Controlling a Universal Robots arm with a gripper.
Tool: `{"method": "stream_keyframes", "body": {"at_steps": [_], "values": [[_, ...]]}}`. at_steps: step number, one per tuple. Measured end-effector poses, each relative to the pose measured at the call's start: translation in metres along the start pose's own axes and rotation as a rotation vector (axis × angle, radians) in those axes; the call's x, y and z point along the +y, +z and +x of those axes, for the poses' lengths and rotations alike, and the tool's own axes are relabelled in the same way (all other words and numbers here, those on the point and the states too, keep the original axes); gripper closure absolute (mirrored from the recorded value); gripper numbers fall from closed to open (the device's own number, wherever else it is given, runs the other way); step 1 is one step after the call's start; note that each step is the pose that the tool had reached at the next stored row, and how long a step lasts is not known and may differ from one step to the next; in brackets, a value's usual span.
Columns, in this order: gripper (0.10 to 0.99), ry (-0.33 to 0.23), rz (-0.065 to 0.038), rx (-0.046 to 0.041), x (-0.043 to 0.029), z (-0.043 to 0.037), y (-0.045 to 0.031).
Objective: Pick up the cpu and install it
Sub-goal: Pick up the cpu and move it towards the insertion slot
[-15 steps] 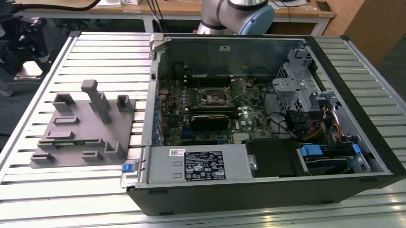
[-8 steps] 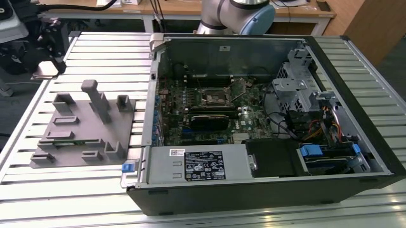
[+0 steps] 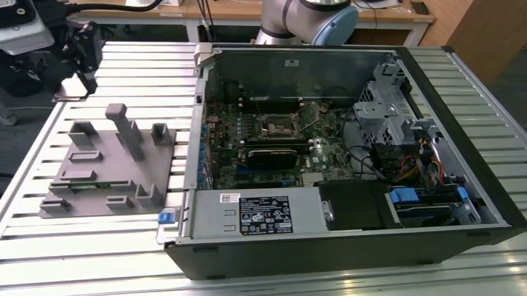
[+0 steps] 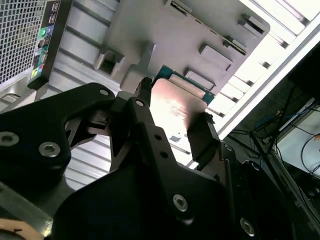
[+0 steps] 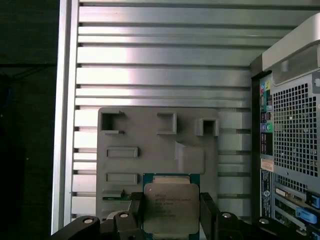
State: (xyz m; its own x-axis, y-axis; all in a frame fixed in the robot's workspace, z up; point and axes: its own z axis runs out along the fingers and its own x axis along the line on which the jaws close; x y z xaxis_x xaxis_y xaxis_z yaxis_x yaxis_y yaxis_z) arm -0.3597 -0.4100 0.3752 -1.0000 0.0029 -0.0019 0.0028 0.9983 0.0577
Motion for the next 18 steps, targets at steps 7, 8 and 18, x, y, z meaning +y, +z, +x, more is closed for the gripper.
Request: {"method": "stream_keyframes", "body": {"at_steps": [7,8,18], "values": [[0.545,0.000,0.000,-0.0001,0.0002,-0.0319,0.0004],[0.545,0.000,0.000,-0.0001,0.0002,-0.0363,0.0005],[0.545,0.000,0.000,-0.0001,0.0005,-0.0819,0.0010]]}}
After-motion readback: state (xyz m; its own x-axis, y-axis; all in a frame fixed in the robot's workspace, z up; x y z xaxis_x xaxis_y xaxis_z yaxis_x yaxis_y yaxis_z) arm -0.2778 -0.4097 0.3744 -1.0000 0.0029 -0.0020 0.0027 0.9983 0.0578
